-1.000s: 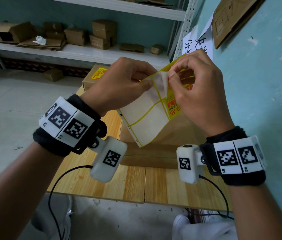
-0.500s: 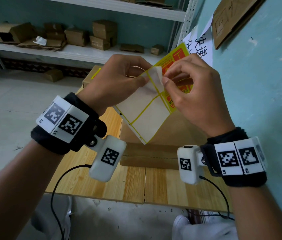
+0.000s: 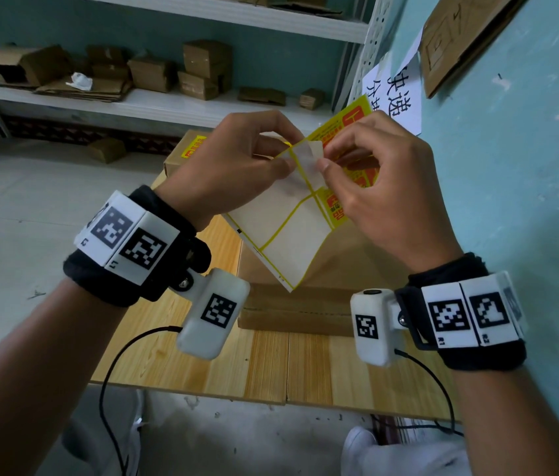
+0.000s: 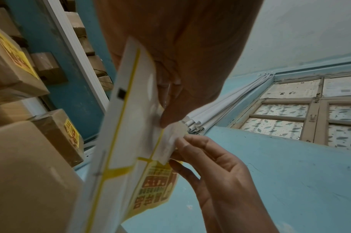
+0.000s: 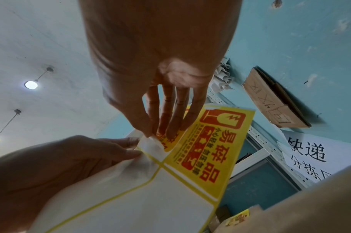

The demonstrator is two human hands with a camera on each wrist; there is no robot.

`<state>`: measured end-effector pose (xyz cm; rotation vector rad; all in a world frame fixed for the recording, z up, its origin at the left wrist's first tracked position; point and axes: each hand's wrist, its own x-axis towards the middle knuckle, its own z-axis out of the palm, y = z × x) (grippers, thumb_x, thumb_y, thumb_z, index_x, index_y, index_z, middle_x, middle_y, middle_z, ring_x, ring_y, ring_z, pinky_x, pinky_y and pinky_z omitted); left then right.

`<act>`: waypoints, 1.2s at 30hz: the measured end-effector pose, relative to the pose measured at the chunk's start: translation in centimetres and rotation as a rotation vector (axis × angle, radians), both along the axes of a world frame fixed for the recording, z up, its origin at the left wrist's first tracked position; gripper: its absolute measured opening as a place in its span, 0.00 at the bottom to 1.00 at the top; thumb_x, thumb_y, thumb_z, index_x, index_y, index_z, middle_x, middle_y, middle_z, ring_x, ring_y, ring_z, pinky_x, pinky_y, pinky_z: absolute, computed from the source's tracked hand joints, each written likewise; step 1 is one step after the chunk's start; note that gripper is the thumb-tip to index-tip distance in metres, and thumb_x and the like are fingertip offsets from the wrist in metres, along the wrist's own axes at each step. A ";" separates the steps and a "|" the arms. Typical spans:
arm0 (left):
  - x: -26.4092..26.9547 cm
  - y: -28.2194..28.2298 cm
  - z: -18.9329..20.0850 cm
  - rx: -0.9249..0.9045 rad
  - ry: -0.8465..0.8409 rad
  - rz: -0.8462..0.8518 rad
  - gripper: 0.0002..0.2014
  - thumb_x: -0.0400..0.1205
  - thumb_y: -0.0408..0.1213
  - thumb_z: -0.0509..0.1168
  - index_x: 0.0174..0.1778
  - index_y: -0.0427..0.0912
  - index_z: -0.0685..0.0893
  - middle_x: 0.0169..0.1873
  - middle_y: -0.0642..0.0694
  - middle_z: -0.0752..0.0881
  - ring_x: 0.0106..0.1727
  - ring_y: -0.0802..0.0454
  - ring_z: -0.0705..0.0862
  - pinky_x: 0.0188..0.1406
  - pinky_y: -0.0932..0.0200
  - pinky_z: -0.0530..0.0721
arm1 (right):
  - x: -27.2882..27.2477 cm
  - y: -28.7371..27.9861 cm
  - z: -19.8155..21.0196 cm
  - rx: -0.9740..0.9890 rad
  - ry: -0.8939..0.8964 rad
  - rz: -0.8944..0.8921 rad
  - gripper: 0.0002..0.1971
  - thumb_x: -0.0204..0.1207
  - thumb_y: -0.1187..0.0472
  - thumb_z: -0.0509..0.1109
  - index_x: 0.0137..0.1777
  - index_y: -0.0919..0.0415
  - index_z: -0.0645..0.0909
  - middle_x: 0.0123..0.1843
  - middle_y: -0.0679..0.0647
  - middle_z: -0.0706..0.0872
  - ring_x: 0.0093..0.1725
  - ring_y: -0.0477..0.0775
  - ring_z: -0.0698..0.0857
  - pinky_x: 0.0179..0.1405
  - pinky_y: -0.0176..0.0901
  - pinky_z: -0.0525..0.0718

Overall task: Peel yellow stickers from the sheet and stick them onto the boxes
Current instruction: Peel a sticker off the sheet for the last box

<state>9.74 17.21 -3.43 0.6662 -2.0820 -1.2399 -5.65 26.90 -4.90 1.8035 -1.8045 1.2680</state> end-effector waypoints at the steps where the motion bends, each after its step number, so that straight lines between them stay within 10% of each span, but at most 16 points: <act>1: 0.0 0.0 0.0 -0.001 -0.010 0.002 0.07 0.82 0.29 0.67 0.55 0.41 0.83 0.45 0.46 0.93 0.45 0.46 0.92 0.47 0.44 0.91 | 0.0 0.0 0.0 0.003 0.001 0.000 0.05 0.77 0.60 0.74 0.45 0.62 0.88 0.48 0.54 0.85 0.44 0.48 0.85 0.47 0.40 0.85; 13: -0.3 -0.6 -0.7 -0.274 -0.178 0.018 0.07 0.79 0.38 0.71 0.53 0.47 0.87 0.45 0.50 0.91 0.47 0.50 0.90 0.50 0.42 0.87 | 0.6 0.0 -0.1 0.025 0.004 0.035 0.03 0.74 0.60 0.77 0.43 0.59 0.89 0.45 0.51 0.87 0.44 0.47 0.85 0.46 0.44 0.83; 24: -0.4 -0.1 -0.6 -0.087 -0.072 -0.107 0.18 0.80 0.24 0.68 0.62 0.46 0.82 0.47 0.50 0.92 0.43 0.58 0.91 0.40 0.66 0.89 | 0.6 0.0 0.0 0.056 0.000 0.030 0.04 0.77 0.58 0.75 0.45 0.57 0.88 0.46 0.50 0.87 0.46 0.47 0.85 0.48 0.42 0.84; 36: -0.2 0.1 -0.5 -0.108 -0.094 -0.100 0.20 0.79 0.23 0.67 0.64 0.48 0.81 0.48 0.56 0.90 0.45 0.61 0.90 0.42 0.64 0.90 | -0.5 0.0 0.0 -0.007 -0.055 -0.032 0.06 0.77 0.59 0.73 0.45 0.60 0.89 0.51 0.53 0.86 0.46 0.45 0.86 0.49 0.47 0.87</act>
